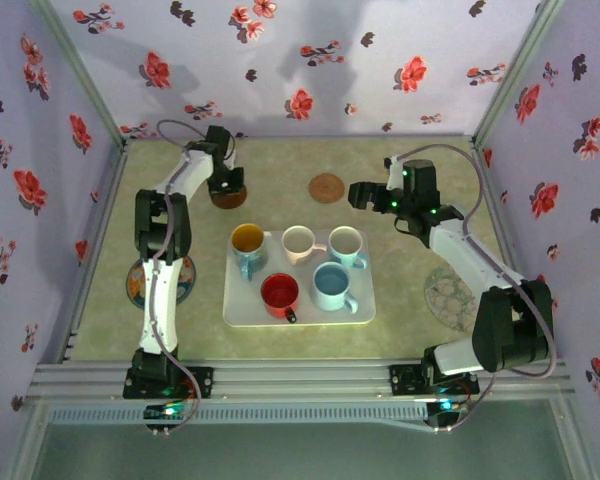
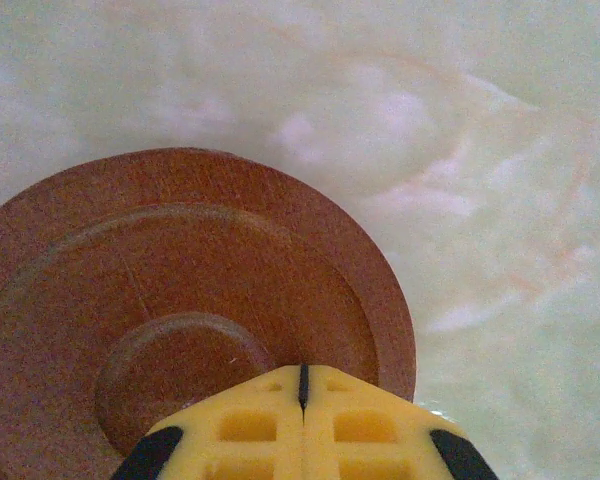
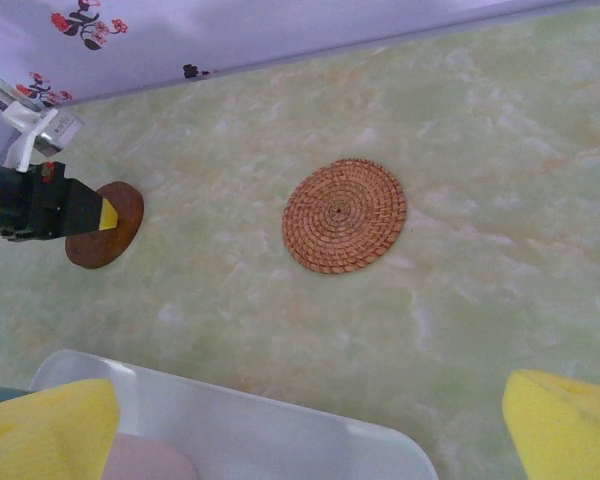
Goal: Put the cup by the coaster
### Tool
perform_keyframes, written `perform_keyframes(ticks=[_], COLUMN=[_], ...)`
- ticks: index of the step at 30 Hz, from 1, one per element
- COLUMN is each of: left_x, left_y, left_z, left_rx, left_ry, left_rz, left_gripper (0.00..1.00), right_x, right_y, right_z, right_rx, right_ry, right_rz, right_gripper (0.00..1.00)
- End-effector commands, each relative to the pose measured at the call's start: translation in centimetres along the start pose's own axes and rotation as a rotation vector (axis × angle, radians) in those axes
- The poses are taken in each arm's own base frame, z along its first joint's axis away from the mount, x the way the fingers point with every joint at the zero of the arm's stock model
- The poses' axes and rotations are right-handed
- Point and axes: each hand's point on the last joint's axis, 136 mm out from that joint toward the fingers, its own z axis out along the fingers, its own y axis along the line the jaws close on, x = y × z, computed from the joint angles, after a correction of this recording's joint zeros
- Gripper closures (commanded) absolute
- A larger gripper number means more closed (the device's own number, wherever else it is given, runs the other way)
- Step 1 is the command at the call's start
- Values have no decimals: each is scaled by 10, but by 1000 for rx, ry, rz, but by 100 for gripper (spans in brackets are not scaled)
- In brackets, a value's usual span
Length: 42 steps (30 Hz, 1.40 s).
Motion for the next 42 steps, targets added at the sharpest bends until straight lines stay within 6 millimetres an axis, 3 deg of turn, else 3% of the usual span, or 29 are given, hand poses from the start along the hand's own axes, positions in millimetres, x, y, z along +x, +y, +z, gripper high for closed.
perform_keyframes(ticks=[1, 12, 27, 32, 42], left_x=[27, 40, 45, 35, 3], left_y=[-19, -67, -90, -100, -110], left_z=[5, 11, 10, -10, -87], left_rx=[64, 187, 229, 252, 255], left_ry=[103, 139, 154, 115, -47], left_rz=[14, 22, 30, 39, 59], left_gripper=[100, 100, 100, 100, 99], right_x=[-11, -8, -2, -4, -7], right_y=[6, 3, -2, -1, 2], right_z=[-3, -6, -11, -10, -7], right_rx=[-1, 22, 51, 50, 45], right_ry=[-27, -23, -9, -10, 38], right_rz=[-29, -39, -50, -50, -76], right_gripper=[0, 0, 0, 0, 0])
